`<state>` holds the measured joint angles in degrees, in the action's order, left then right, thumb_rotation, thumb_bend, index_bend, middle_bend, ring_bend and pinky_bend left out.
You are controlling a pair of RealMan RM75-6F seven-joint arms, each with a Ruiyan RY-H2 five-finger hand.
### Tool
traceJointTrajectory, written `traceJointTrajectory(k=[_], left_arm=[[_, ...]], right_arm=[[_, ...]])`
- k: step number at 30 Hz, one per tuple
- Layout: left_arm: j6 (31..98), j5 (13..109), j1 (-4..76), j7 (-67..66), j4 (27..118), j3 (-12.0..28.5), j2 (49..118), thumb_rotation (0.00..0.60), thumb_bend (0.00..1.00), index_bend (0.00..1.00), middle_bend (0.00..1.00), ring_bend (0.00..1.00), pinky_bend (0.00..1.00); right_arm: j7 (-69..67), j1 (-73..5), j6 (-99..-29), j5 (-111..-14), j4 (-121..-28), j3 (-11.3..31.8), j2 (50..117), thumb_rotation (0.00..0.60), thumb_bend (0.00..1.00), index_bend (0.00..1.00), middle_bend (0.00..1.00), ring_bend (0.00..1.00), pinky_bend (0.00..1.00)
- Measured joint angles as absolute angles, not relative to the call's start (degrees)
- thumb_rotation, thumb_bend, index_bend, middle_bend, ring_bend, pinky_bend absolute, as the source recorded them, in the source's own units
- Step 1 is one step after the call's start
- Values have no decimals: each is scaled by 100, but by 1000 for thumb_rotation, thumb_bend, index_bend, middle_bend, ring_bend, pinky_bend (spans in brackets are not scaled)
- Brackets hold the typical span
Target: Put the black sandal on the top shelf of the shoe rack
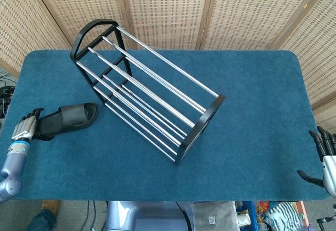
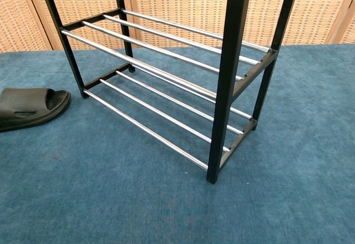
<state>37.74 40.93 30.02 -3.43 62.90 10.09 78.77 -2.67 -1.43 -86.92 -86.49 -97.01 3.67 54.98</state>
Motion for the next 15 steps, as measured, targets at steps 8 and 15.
traceJointTrajectory(k=[8, 15], left_arm=[[3576, 3803, 3203, -613, 6065, 942, 8086, 600, 182, 0, 0, 0, 0], [3672, 3631, 3310, -744, 5764, 966, 8365, 600, 183, 0, 0, 0, 37]], right_arm=[[-267, -143, -8691, -8674, -9709, 351, 5493, 600, 0, 0, 0, 0, 0], [-313, -154, -8662, -8646, -9694, 357, 5483, 600, 0, 0, 0, 0, 0]])
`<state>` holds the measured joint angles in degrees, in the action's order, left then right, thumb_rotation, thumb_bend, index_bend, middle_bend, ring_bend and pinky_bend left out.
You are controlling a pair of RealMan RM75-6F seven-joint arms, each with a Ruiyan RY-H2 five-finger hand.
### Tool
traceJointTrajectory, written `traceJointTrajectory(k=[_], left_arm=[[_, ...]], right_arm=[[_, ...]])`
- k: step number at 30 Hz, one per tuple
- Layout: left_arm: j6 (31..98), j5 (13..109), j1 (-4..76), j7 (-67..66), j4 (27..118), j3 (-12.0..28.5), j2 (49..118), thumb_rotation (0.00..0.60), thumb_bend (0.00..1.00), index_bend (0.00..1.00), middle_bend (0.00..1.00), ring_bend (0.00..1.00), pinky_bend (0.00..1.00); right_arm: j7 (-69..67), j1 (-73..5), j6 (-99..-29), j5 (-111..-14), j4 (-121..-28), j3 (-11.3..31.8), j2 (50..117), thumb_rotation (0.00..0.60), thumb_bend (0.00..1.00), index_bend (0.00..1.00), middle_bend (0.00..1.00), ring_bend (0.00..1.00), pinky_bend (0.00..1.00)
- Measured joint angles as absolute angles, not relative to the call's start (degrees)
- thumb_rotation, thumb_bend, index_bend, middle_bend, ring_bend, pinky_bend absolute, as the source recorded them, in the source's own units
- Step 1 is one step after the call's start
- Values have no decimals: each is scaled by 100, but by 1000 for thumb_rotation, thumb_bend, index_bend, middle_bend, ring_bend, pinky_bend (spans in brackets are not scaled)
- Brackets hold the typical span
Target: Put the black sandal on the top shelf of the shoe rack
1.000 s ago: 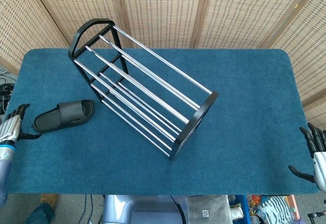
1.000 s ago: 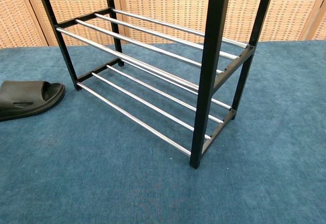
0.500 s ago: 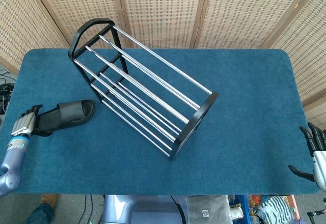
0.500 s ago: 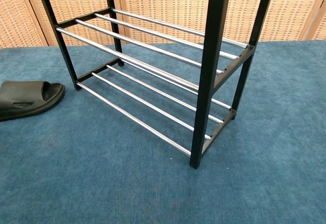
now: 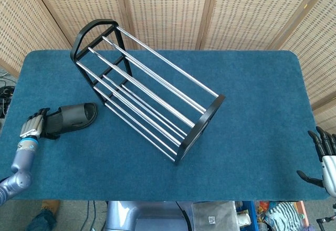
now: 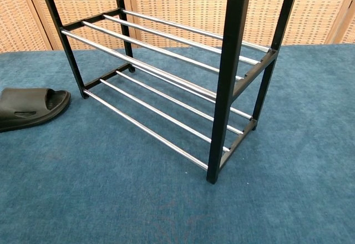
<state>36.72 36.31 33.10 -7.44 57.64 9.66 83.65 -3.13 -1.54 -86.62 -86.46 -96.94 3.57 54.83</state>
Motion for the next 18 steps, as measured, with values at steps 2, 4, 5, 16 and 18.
traceJointTrajectory(k=[2, 4, 5, 16, 18], left_arm=[[3680, 3567, 3338, -777, 5677, 987, 8438, 600, 184, 0, 0, 0, 78], [3647, 3549, 3354, -791, 5655, 992, 8456, 600, 184, 0, 15, 18, 141], [3606, 3543, 3362, -796, 5643, 991, 8461, 600, 184, 7, 30, 35, 165], [3362, 3635, 3385, -595, 5567, 1052, 8457, 600, 270, 354, 383, 342, 426], [3465, 3690, 3362, -528, 5557, 1088, 8473, 600, 307, 383, 404, 356, 434]], right_arm=[[-310, -161, -8647, -8635, -9694, 359, 5485, 600, 0, 0, 0, 0, 0], [-314, -163, -8641, -8630, -9695, 360, 5487, 600, 0, 0, 0, 0, 0], [-314, -165, -8638, -8629, -9695, 359, 5487, 600, 0, 0, 0, 0, 0], [-308, -175, -8607, -8620, -9709, 349, 5486, 600, 0, 0, 0, 0, 0], [-323, -174, -8607, -8621, -9712, 348, 5480, 600, 0, 0, 0, 0, 0]])
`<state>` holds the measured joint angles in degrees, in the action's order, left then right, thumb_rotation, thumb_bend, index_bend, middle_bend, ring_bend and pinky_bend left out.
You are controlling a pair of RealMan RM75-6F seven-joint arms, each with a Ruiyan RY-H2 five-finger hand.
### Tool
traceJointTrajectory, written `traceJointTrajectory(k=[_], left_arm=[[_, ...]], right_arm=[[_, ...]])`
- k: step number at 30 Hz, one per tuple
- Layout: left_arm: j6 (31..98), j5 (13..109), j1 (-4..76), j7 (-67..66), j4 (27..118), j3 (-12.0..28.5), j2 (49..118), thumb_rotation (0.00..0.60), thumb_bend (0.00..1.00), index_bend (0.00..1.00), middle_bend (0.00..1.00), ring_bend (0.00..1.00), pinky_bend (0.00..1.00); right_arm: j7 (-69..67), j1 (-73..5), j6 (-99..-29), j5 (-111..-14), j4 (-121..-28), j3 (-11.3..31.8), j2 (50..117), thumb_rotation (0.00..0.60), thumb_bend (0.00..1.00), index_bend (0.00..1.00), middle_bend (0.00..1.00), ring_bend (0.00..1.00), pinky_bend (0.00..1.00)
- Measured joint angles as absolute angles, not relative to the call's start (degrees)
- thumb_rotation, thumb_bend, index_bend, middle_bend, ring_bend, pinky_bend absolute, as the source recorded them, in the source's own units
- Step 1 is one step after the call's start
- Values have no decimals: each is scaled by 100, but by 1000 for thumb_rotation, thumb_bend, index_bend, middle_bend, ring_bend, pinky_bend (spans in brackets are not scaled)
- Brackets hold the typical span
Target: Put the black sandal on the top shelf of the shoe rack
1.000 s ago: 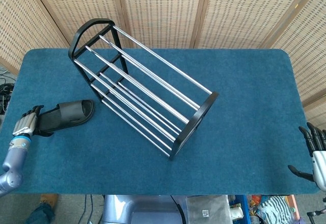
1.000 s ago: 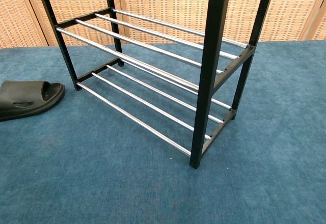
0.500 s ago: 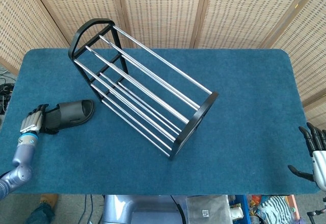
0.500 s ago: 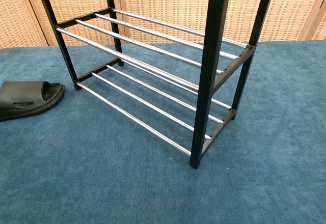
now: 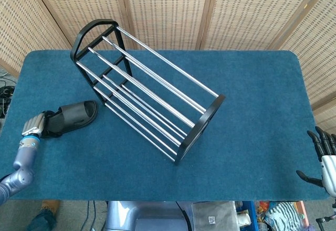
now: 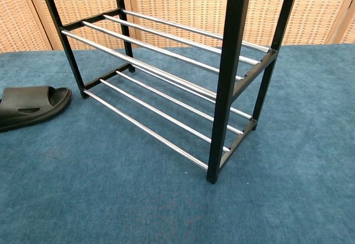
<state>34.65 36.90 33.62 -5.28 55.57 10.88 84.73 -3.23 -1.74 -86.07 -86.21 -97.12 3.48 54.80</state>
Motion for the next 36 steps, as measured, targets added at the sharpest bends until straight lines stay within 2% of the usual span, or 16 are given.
traceJointTrajectory(k=[9, 17, 26, 36], left_arm=[[3910, 4167, 3123, -96, 5889, 1236, 8290, 600, 315, 395, 408, 356, 435], [4574, 4800, 2702, 227, 6894, 1227, 7706, 600, 316, 395, 408, 356, 435], [5411, 5807, 1920, 626, 8186, 849, 6786, 600, 315, 395, 408, 356, 435], [6411, 6648, 1201, 1482, 8869, 647, 6285, 600, 316, 395, 408, 356, 435]], right_arm=[[-381, -173, -8603, -8626, -9719, 343, 5450, 600, 0, 0, 0, 0, 0], [-426, -161, -8613, -8675, -9751, 313, 5414, 600, 0, 0, 0, 0, 0], [-489, -129, -8674, -8741, -9774, 287, 5374, 600, 0, 0, 0, 0, 0], [-548, -115, -8704, -8796, -9790, 265, 5337, 600, 0, 0, 0, 0, 0]])
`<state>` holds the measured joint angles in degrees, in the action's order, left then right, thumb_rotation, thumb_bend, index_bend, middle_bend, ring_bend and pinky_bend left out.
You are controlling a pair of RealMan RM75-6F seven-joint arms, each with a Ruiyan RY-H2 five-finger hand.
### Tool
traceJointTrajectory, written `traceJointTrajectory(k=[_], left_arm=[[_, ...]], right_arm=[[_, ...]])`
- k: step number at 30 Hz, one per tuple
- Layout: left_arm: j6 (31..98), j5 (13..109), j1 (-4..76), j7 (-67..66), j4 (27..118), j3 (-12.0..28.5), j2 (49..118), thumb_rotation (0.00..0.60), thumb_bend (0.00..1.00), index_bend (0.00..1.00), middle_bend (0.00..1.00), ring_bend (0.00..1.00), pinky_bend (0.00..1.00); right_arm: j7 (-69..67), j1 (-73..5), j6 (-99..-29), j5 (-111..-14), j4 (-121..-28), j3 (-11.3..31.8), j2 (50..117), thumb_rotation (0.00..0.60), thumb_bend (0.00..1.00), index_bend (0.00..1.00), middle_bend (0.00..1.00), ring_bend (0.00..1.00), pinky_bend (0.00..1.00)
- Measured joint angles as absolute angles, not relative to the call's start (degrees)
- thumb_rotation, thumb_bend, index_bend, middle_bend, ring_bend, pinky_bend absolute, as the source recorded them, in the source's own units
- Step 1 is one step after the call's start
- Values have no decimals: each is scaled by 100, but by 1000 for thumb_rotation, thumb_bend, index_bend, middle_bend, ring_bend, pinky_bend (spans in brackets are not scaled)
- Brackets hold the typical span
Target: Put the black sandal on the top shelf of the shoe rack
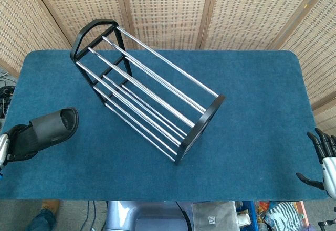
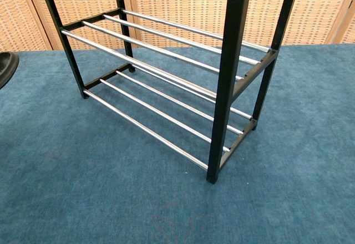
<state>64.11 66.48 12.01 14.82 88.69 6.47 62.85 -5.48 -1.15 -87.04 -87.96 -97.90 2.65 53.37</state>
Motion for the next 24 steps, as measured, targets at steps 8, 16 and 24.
traceJointTrajectory(k=[8, 16, 24], left_arm=[[6459, 6717, 1347, 1349, 9465, 828, 6099, 600, 315, 395, 408, 356, 435], [6477, 6441, 1749, 586, 10468, 1204, 5974, 600, 316, 395, 409, 356, 435], [6701, 5023, 2463, -1133, 11525, 1699, 5957, 600, 315, 406, 425, 370, 447]], right_arm=[[-566, -118, -8698, -8793, -9784, 266, 5331, 600, 0, 0, 0, 0, 0], [-593, -125, -8684, -8744, -9781, 285, 5324, 600, 0, 0, 0, 0, 0], [-662, -141, -8648, -8728, -9765, 289, 5300, 600, 0, 0, 0, 0, 0]])
